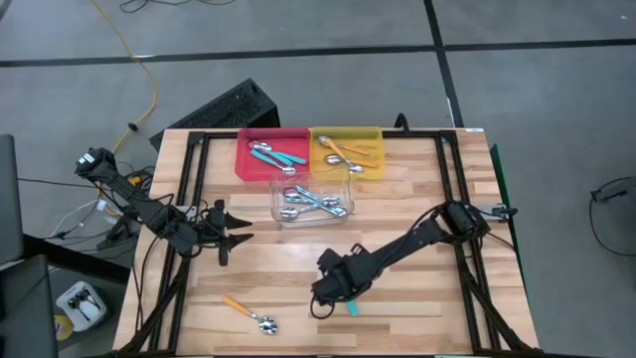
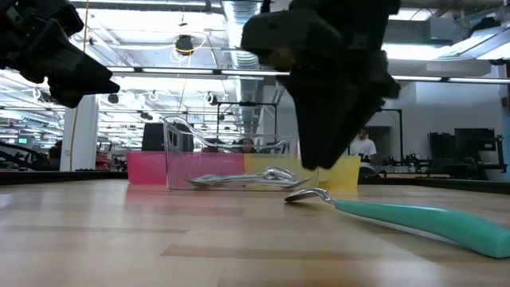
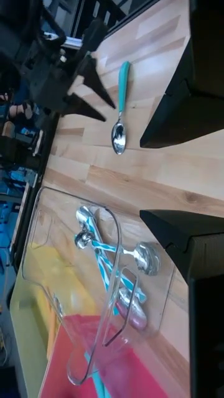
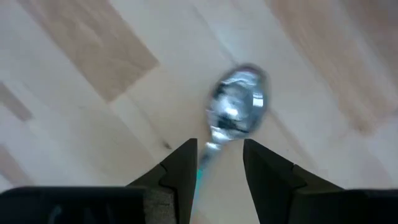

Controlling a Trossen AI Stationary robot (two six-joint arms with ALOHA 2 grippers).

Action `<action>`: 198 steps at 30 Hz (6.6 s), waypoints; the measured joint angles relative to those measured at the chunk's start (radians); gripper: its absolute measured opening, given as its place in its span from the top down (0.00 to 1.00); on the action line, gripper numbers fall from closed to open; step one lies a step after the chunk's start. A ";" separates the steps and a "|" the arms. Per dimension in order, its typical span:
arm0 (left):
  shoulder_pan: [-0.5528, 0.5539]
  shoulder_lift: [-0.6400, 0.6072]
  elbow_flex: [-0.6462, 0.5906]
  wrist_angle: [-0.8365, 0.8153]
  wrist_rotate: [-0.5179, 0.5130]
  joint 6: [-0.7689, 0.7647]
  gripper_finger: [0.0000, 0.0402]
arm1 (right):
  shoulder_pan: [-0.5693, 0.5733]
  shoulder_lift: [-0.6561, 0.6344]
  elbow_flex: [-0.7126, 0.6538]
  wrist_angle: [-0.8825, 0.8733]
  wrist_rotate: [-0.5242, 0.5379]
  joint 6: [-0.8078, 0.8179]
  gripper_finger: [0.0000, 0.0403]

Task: Sort silverware by color (type)
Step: Put the light green spoon into the red bin

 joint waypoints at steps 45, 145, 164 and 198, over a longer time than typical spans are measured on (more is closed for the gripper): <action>0.000 0.000 0.000 -0.006 -0.034 -0.010 0.61 | 0.024 0.016 -0.143 0.185 0.062 0.090 0.81; 0.000 0.000 0.000 -0.218 -0.181 -0.007 0.61 | -0.913 0.104 0.302 0.838 -0.474 -1.379 0.94; 0.000 0.000 0.000 -0.237 -0.185 -0.008 0.61 | -0.918 0.154 0.305 0.895 -0.581 -1.219 0.94; 0.002 0.000 0.000 -0.233 -0.209 -0.015 0.61 | -0.944 0.280 0.617 0.505 -0.654 -1.233 0.94</action>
